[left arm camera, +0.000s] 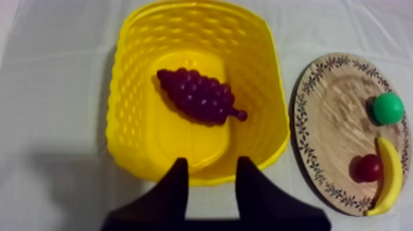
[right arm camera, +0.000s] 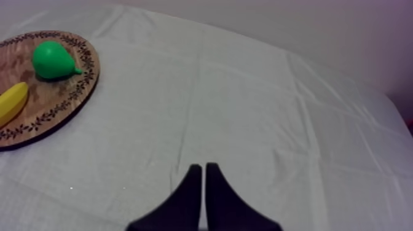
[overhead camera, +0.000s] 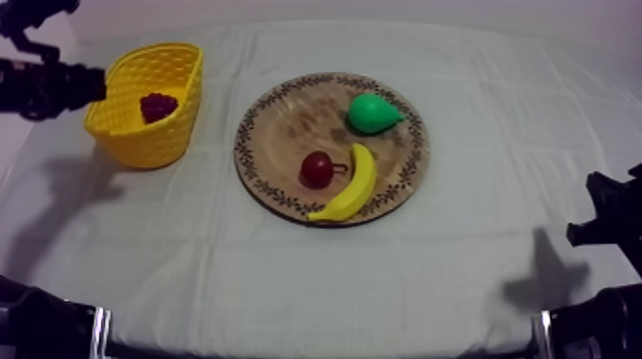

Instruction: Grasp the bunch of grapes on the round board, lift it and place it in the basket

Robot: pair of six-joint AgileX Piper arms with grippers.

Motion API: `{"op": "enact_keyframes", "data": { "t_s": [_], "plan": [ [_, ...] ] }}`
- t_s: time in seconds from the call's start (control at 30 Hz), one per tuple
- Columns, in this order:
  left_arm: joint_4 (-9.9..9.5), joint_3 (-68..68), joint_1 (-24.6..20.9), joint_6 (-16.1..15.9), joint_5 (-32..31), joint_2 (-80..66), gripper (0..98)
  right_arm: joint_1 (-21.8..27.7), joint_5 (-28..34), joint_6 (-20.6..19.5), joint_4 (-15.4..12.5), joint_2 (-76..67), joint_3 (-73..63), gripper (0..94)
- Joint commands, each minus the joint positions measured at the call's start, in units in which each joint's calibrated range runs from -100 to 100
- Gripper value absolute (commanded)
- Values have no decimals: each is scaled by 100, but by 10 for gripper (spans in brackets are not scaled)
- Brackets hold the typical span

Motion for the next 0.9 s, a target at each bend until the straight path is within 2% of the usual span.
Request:
{"op": "enact_keyframes", "data": {
  "t_s": [0.0,0.17,0.27,0.37,0.67,0.87],
  "plan": [
    [73,1063,-20,-127,-538,-673,205,1,-1,2,1,-2,-1,5],
    [73,2366,-94,-274,-1350,-1699,76,1,-1,2,1,-2,-1,5],
    [-187,2911,-109,-128,-1547,-2311,38,1,-1,0,1,-2,-1,5],
    [-411,3217,-69,-16,-1555,-2861,13,1,-1,0,1,-2,-1,5],
    [-646,3871,37,-173,-1347,-4382,1,1,-1,2,1,-2,-1,5],
    [-888,4193,46,171,-1264,-5041,0,1,-1,2,1,-2,-1,5]
  ]
}}
